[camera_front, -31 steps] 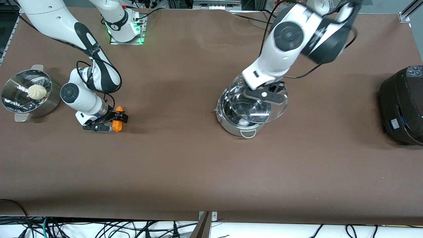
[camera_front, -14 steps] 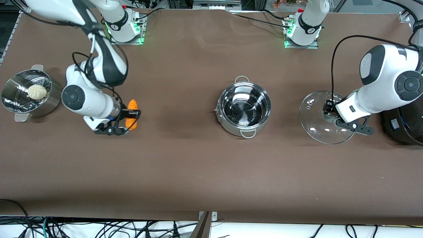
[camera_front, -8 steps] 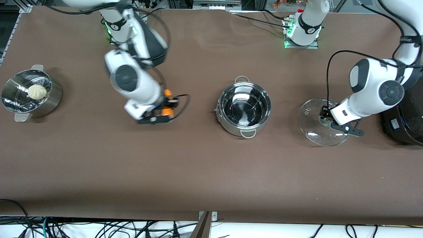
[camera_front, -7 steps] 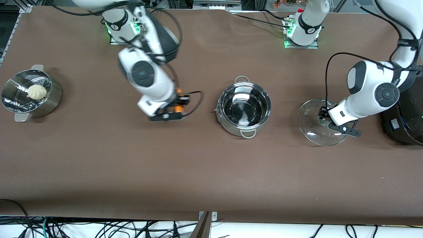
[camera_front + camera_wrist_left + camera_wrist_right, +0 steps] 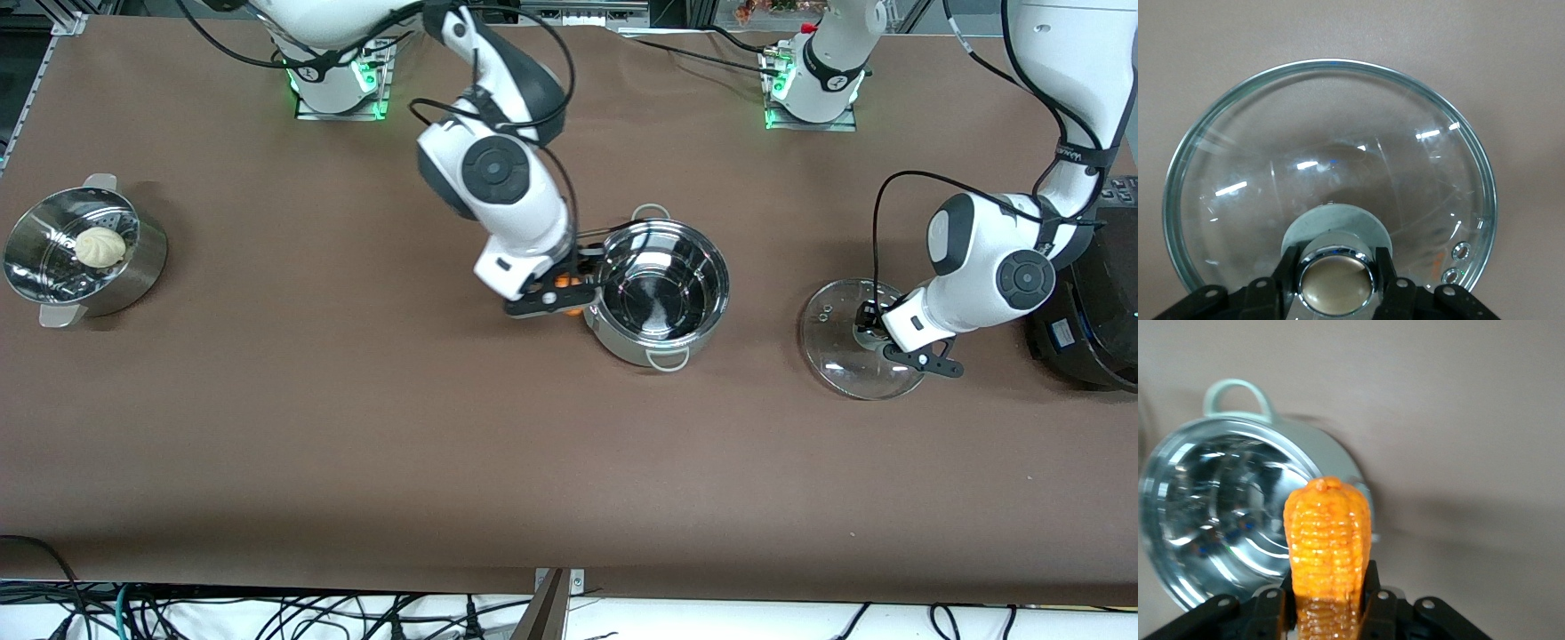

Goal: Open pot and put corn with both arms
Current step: 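Carry the corn with the right gripper while the left gripper lowers the lid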

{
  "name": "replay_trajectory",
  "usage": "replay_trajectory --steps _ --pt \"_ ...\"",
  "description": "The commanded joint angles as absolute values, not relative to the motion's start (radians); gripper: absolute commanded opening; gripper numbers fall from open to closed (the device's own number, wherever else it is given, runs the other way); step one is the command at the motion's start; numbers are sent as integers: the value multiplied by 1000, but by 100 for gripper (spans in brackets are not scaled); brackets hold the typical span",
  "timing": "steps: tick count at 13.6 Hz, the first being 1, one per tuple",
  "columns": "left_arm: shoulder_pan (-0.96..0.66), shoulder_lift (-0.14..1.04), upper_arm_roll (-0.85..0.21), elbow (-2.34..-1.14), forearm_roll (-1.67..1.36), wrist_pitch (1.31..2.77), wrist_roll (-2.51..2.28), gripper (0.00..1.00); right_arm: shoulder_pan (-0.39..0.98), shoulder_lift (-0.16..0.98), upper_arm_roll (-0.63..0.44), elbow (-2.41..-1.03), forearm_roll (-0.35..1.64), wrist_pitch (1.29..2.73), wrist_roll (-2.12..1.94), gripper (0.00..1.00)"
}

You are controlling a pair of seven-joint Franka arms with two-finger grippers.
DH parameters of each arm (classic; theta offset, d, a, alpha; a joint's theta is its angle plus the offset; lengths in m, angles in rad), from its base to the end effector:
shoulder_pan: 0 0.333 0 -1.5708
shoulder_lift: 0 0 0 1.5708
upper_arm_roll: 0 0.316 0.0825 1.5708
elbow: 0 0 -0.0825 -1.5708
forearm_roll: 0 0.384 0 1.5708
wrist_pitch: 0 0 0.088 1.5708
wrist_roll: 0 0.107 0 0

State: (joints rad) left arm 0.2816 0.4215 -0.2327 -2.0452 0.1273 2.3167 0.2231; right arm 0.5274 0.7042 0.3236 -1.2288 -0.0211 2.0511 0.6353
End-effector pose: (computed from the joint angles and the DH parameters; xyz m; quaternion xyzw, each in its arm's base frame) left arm 0.5803 0.0322 0.2266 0.9897 -0.1263 -0.0663 0.0132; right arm 0.5461 0.5210 0.3840 -0.9907 -0.0673 0.0059 0.1180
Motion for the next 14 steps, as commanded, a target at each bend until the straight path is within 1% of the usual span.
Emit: replay_trajectory --steps 1,4,6,7,8,9,10,12,14 --pt "293 417 -247 -2043 155 2322 232 22 561 781 324 -1155 -29 2164 657 0" --pt "293 440 -247 -2042 155 2344 232 25 598 819 324 -1154 -25 2285 664 0" --pt "293 446 -247 -2040 155 2350 232 25 615 850 324 -1154 -25 2360 699 0" --pt "295 449 -247 -2040 155 2350 232 28 629 860 324 -1154 -25 2381 722 0" --pt "295 451 -247 -2037 155 2350 230 62 635 870 324 -1155 -25 2390 733 0" --pt "295 451 -247 -2036 152 2349 229 87 643 885 322 -1155 -26 2396 738 0" --pt "296 448 -247 -2033 146 2342 226 100 649 893 322 -1155 -26 2402 738 0" --pt "301 430 -248 -2017 144 2320 216 100 656 917 322 -1155 -26 2425 738 0" --pt "299 381 -250 -1987 141 2240 216 100 660 934 322 -1155 -26 2430 738 0"
